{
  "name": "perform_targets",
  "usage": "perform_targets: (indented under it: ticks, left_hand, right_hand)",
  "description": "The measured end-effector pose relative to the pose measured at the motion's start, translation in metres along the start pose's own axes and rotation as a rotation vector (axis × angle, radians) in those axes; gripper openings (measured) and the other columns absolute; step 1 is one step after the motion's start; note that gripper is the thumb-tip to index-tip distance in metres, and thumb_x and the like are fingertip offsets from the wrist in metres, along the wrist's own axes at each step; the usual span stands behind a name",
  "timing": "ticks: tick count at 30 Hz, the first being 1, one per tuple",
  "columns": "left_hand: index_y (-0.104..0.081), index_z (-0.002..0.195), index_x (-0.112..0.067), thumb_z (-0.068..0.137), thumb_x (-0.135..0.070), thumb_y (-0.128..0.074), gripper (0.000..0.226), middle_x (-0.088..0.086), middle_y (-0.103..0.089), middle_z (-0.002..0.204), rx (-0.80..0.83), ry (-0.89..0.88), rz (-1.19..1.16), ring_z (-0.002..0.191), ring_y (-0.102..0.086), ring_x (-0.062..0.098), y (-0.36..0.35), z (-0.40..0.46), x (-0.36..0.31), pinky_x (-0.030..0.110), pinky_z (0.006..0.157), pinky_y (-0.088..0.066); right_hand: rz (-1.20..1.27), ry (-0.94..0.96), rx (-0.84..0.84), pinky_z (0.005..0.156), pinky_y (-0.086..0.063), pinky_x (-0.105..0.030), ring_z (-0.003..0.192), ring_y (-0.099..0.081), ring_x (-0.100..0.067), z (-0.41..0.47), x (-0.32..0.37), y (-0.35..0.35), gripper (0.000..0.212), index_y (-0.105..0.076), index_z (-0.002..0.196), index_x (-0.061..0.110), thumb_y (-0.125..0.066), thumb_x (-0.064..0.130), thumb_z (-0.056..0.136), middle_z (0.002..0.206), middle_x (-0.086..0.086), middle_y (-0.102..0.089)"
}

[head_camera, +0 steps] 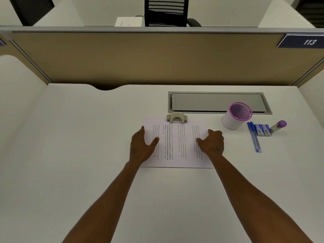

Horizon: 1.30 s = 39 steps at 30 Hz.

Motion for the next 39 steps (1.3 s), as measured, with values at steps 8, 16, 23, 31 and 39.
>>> perform_targets:
  ticks: [8,16,23,31,39]
  left_hand:
    - [-0.016,0.159,-0.014,0.091,-0.047,-0.064,0.089,0.008,-0.017,0.166,-0.07,-0.038,0.085,0.152,-0.015,0.029,0.011,0.015,-0.019,0.044,0.122,-0.019]
    - [-0.032,0.154,-0.025,0.095,-0.03,-0.062,0.066,0.0,-0.023,0.165,0.092,-0.602,0.468,0.154,-0.013,0.023,-0.018,0.052,-0.079,0.044,0.123,-0.018]
    - [-0.035,0.152,-0.03,0.092,-0.025,-0.067,0.069,0.004,-0.022,0.165,0.196,-0.656,0.65,0.147,-0.028,0.034,-0.032,0.076,-0.102,0.048,0.12,-0.024]
    - [-0.033,0.153,-0.029,0.097,-0.026,-0.06,0.062,0.008,-0.027,0.163,0.235,-0.62,0.634,0.14,-0.038,0.036,-0.034,0.082,-0.101,0.046,0.115,-0.033]
    - [-0.03,0.155,-0.029,0.096,-0.026,-0.06,0.066,0.008,-0.025,0.164,0.253,-0.616,0.637,0.143,-0.035,0.036,-0.032,0.085,-0.109,0.049,0.118,-0.032]
  right_hand:
    - [0.0,-0.003,-0.04,0.099,-0.045,-0.046,0.127,-0.044,-0.036,0.004,0.004,0.001,0.077,-0.042,0.141,0.012,-0.069,0.051,0.08,0.134,-0.018,-0.045]
    - [-0.101,0.375,-0.04,0.102,-0.039,-0.045,0.131,-0.038,-0.03,0.028,0.028,0.0,0.056,-0.047,0.14,0.016,-0.056,0.04,0.091,0.139,-0.011,-0.046]
    - [-0.173,0.441,0.027,0.101,-0.039,-0.044,0.126,-0.042,-0.028,0.048,0.038,0.0,0.05,-0.055,0.132,0.02,-0.059,0.044,0.089,0.132,-0.01,-0.05]
    - [-0.11,0.414,0.059,0.09,-0.039,-0.043,0.114,-0.048,-0.029,0.064,0.042,0.004,0.021,-0.069,0.1,0.024,-0.058,0.039,0.089,0.107,-0.004,-0.061]
    - [-0.007,0.419,0.127,0.083,-0.049,-0.036,0.09,-0.064,-0.023,0.065,0.039,0.0,0.009,-0.069,0.091,0.022,-0.061,0.02,0.09,0.093,0.0,-0.072]
Point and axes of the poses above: each hand's wrist, its own z-axis towards the middle knuckle, its own y-axis out of the back of the hand, x = y × z, the point moved 1 cm from there along z, towards the middle knuckle
